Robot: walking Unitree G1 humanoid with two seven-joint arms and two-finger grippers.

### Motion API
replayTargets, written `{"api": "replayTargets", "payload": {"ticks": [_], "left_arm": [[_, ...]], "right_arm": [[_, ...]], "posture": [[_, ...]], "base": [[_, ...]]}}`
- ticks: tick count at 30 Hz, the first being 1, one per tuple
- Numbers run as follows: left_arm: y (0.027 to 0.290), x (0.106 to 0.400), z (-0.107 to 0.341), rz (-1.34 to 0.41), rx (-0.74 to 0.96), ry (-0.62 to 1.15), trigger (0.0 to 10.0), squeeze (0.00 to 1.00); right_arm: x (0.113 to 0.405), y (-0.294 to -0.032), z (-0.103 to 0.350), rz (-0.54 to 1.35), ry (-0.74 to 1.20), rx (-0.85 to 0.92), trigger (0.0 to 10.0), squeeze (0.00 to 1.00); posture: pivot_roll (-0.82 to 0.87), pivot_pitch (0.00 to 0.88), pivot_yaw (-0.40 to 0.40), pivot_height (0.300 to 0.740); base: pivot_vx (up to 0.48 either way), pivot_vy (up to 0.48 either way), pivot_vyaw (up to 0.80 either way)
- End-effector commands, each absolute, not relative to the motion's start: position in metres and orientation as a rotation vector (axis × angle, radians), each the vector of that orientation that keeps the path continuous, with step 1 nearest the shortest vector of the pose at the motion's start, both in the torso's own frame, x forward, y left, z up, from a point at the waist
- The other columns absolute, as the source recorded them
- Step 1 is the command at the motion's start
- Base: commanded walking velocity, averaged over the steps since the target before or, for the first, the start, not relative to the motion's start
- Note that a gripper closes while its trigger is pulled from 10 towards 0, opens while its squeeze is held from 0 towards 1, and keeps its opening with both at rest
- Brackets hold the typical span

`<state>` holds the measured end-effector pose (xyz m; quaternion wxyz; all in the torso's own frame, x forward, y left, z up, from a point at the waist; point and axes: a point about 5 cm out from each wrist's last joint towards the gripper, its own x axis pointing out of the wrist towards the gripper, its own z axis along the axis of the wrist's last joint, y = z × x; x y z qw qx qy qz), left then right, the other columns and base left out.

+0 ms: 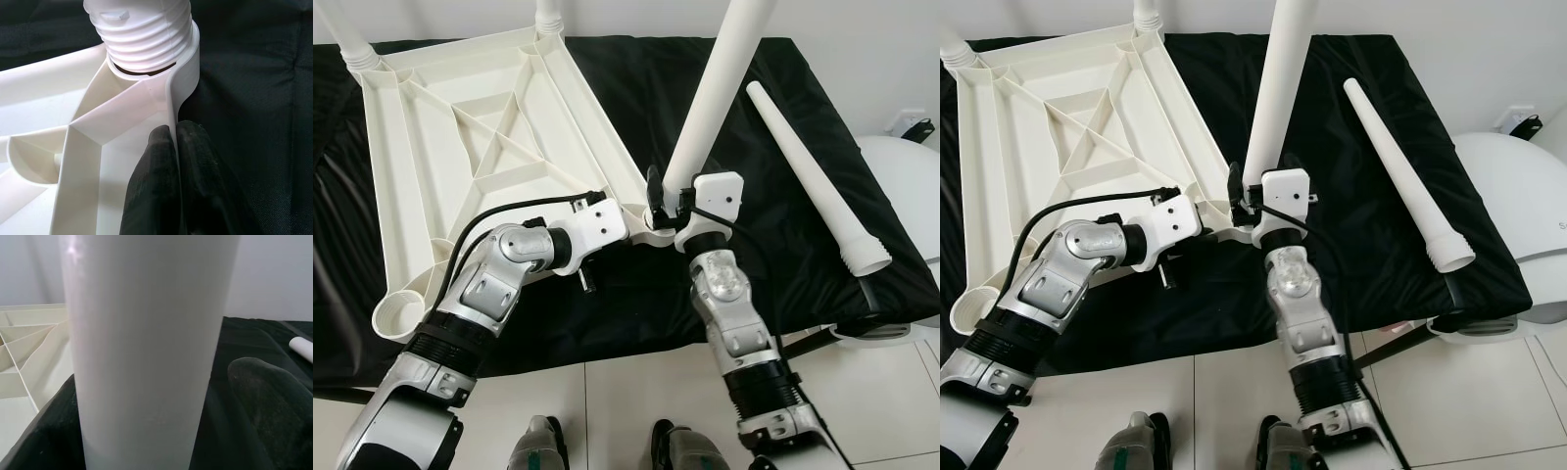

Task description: Building children table

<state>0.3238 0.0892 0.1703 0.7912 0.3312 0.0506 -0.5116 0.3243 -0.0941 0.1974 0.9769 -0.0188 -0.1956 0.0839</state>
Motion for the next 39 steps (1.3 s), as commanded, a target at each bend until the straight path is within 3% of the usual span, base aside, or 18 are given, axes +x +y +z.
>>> {"api": "replayTargets", "payload": {"ticks": [1,7,25,39], "left_arm": [[0.106,0.31,0.121,-1.15,0.68,0.338,10.0,0.0],[0.107,0.31,0.121,-1.15,0.679,0.337,10.0,0.0],[0.107,0.311,0.122,-1.15,0.681,0.334,10.0,0.0],[0.105,0.311,0.122,-1.158,0.682,0.33,10.0,0.0]], "right_arm": [[0.335,-0.144,0.188,0.12,-0.317,-0.012,10.0,0.0],[0.339,-0.148,0.192,0.25,-0.306,0.004,10.0,0.0],[0.339,-0.168,0.206,0.877,-0.224,-0.084,10.0,0.0],[0.346,-0.164,0.216,1.116,-0.192,-0.107,10.0,0.0]], "posture": [[0.06,0.199,-0.007,0.74],[0.06,0.199,-0.006,0.74],[0.06,0.198,0.001,0.74],[0.07,0.191,0.006,0.74]], "base": [[0.0,0.0,0.0],[0.0,0.0,0.0],[0.0,0.0,0.0],[0.0,0.0,0.0]]}}
